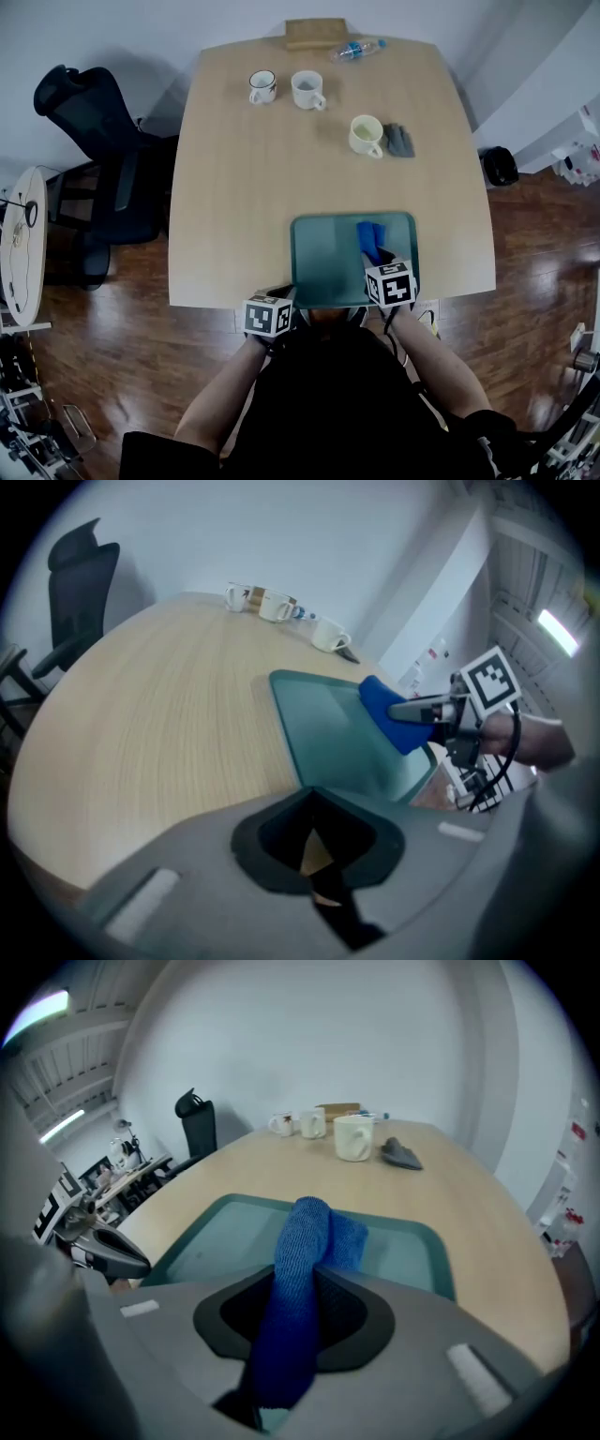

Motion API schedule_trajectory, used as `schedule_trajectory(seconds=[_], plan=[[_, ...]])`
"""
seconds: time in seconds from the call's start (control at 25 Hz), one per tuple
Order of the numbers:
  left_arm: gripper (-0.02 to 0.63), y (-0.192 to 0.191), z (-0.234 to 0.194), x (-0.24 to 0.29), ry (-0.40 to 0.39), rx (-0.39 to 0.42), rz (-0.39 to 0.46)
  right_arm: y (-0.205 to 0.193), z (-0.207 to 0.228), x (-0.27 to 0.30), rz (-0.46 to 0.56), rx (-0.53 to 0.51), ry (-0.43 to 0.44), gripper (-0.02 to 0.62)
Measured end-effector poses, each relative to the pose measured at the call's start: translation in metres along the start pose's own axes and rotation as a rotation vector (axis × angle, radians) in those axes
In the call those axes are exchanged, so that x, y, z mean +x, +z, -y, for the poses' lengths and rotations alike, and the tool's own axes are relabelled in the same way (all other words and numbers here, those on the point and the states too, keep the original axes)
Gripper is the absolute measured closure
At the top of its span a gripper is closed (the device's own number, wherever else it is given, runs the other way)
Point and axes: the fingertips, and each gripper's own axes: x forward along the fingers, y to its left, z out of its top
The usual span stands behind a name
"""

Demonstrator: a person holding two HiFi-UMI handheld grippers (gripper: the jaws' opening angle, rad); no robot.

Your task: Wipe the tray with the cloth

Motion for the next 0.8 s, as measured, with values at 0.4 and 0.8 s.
schedule_trajectory(seconds=[0.4,0.8], plan=[[0.601,0.001,-0.001,-0.002,-0.063,0.008,-0.002,0.018,-0.156,0.039,0.001,-0.105,0.235,0.489],[0.601,0.001,-0.006,-0.003,-0.100,-0.024,0.036,0.008,-0.097,0.019,0.000,-0.017,0.224,0.489]])
